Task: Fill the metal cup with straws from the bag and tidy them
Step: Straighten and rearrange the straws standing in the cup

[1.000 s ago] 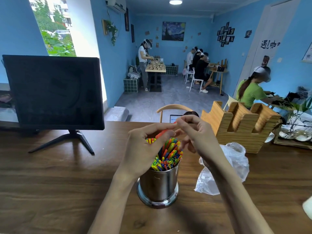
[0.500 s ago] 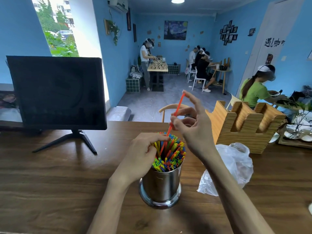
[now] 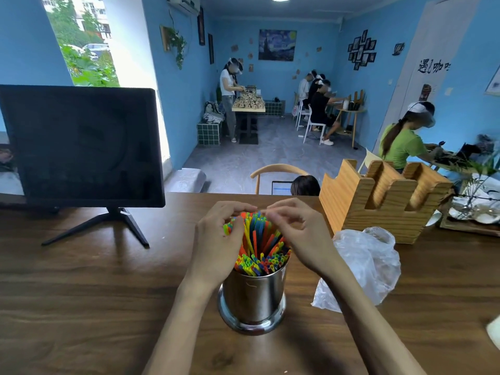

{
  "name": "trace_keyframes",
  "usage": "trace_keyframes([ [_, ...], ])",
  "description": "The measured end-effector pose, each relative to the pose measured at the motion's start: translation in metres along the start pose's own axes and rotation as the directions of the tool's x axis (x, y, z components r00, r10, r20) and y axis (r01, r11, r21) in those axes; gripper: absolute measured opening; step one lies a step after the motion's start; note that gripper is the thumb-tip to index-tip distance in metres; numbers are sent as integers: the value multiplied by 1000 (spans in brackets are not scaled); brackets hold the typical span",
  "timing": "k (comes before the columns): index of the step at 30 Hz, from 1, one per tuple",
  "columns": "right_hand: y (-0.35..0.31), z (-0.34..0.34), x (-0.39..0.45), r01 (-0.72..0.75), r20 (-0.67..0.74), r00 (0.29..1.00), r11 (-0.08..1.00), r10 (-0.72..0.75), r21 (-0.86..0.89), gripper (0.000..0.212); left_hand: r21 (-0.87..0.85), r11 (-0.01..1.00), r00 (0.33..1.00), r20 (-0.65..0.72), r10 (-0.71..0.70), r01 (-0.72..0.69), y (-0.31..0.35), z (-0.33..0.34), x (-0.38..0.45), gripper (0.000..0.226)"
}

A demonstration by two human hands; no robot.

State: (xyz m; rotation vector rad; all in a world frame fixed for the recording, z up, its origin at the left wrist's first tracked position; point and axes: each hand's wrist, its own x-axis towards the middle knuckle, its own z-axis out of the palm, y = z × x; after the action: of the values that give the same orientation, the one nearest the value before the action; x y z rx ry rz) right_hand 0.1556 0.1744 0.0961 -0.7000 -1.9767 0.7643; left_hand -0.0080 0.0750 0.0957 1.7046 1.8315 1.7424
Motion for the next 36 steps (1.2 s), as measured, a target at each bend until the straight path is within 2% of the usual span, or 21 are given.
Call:
trace_keyframes([
  [2, 8, -7, 4, -97, -125, 987, 994, 103, 53, 11, 23, 1000, 999, 47, -13, 12, 1, 2, -1, 36],
  [4, 17, -15, 8, -261, -157, 950, 963, 269, 74, 8, 61, 998, 995, 94, -26, 21, 2, 2, -2, 36],
  [5, 22, -19, 9, -343, -100, 930, 933, 353, 107, 5, 79, 997, 993, 110, -31, 23, 2, 3, -2, 36],
  [6, 26, -21, 8, -401, -20, 914, 908, 406, 124, 11, 95, 995, 992, 123, -38, 27, 2, 3, -3, 35],
  [8, 29, -25, 5, -453, 121, 890, 882, 439, 132, 35, 114, 993, 988, 142, -52, 36, 1, 4, -3, 33],
  [9, 30, -25, 3, -458, 165, 885, 878, 436, 136, 45, 117, 992, 988, 147, -56, 39, 0, 5, -3, 31],
  [11, 31, -24, -1, -431, 207, 893, 892, 399, 139, 51, 121, 992, 987, 149, -62, 44, -1, 6, -3, 29],
  [14, 32, -24, -1, -388, 198, 913, 908, 356, 159, 45, 132, 991, 988, 147, -55, 35, -2, 6, -3, 30],
  [21, 24, -25, 1, -395, 107, 917, 909, 384, 129, 41, 148, 988, 987, 151, -61, 39, -1, 7, -4, 35],
  [24, 15, -29, 7, -344, -4, 937, 926, 349, 157, 39, 135, 990, 987, 154, -54, 34, -1, 7, -2, 32],
  [29, -16, -40, 22, -89, -225, 961, 947, 164, 308, 27, 48, 998, 987, 157, -39, 32, 4, 10, 2, 20],
  [34, -56, -39, 24, 130, -278, 960, 901, -11, 413, 19, 80, 997, 987, 161, -19, 6, 14, 17, 5, 18],
  [36, -68, -36, 20, 195, -318, 947, 869, -46, 454, 19, -39, 998, 978, 205, -32, 41, 18, 19, 7, 22],
])
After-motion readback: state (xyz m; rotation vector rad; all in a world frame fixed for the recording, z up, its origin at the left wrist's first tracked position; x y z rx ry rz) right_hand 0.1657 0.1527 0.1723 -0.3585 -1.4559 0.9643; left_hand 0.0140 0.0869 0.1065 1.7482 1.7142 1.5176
